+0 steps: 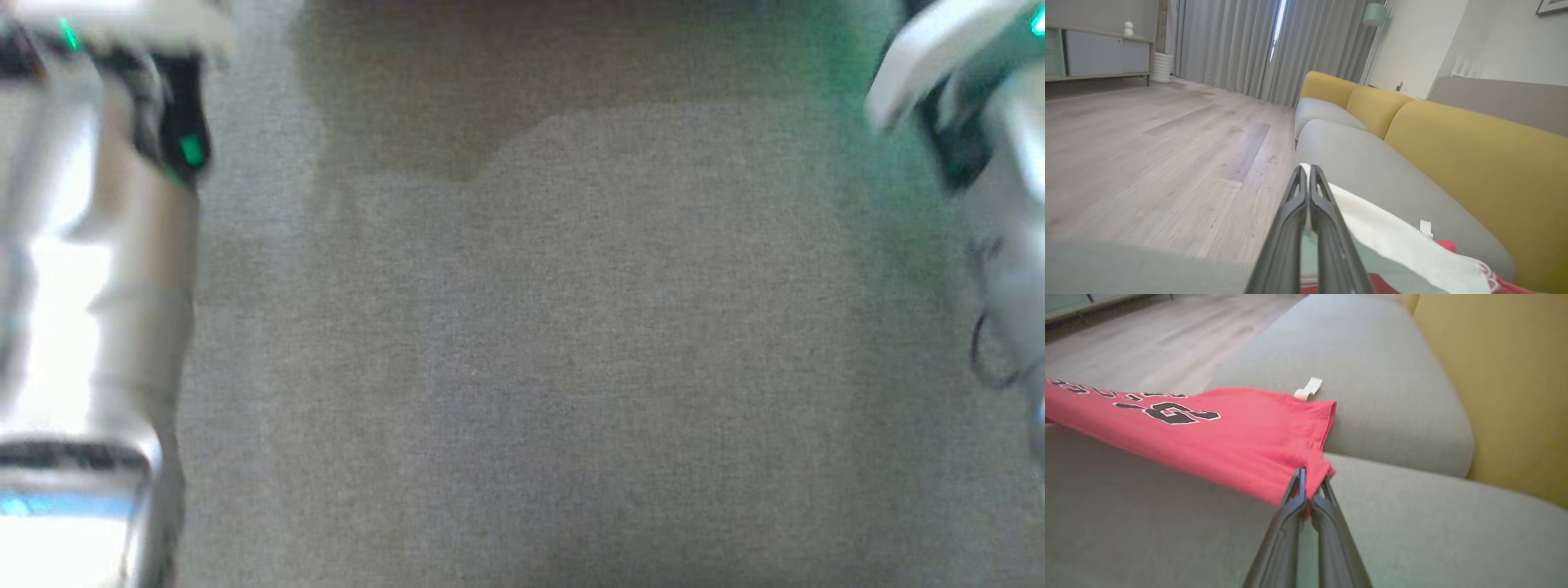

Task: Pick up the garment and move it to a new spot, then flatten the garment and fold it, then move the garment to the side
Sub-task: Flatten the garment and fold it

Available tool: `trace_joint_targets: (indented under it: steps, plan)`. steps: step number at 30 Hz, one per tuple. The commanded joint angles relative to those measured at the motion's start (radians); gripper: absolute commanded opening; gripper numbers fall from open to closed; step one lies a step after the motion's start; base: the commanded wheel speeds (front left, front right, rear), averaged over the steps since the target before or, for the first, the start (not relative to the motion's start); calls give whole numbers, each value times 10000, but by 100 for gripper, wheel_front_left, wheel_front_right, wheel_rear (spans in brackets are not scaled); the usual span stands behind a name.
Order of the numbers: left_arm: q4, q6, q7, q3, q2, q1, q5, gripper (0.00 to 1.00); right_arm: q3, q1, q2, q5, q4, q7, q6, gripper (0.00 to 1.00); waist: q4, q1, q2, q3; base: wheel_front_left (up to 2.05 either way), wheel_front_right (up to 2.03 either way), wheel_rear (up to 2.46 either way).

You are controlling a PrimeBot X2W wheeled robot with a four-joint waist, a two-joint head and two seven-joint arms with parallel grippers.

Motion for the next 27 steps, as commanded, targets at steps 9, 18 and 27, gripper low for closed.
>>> trace_joint_targets:
  steps: [9, 18, 27]
  plan:
    - [-1387, -64, -230, -770, 780, 2777, -183, 0, 2543, 1848, -1143, 2497, -1668, 1506, -7, 0, 17, 3, 0, -1156, 0, 0, 0]
    - [-3553, -29, 630, -1395, 1592, 5701, -385, 0, 3742, 3074, -2352, 4225, -3165, 1915, -7, 0, -86, 3, 0, -2254, 0, 0, 0]
    - [-6227, 268, 2798, -1920, 2606, 8608, -679, 0, 4561, 4499, -2737, 5298, -3913, 1897, -7, 0, -148, 3, 0, -3589, 0, 0, 0]
